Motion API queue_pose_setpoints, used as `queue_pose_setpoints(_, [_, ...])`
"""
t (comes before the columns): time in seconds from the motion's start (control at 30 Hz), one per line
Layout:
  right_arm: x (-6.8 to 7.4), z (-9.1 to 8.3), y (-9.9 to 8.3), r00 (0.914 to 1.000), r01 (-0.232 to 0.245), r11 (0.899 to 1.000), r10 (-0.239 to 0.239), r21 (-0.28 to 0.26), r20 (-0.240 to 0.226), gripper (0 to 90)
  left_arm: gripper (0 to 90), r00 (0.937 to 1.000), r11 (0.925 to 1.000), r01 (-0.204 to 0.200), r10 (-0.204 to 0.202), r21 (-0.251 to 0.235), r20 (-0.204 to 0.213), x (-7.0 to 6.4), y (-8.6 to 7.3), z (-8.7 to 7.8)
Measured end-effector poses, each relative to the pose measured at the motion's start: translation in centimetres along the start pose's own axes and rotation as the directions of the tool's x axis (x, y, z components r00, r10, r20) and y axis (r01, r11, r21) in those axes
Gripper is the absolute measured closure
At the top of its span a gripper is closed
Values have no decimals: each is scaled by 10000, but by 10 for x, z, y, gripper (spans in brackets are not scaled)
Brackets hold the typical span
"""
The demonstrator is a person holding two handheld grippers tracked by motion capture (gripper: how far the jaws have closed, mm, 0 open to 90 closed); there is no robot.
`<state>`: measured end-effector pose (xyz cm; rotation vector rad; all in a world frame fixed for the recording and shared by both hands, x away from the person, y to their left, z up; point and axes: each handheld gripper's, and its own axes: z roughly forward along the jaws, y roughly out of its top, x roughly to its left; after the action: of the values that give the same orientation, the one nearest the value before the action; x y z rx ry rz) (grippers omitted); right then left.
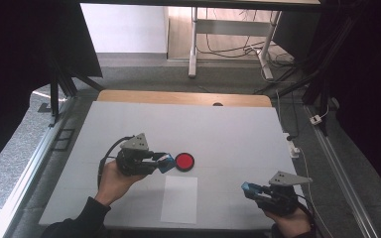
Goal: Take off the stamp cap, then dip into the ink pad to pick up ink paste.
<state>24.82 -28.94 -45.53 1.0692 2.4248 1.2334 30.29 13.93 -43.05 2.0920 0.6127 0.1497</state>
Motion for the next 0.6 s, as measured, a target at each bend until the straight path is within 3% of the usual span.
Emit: queue_pose_setpoints(0.6, [0, 1, 0, 9999, 101, 9999, -100, 36, -140, 683, 699, 9996, 9994, 258, -257, 231, -66, 11, 10, 19])
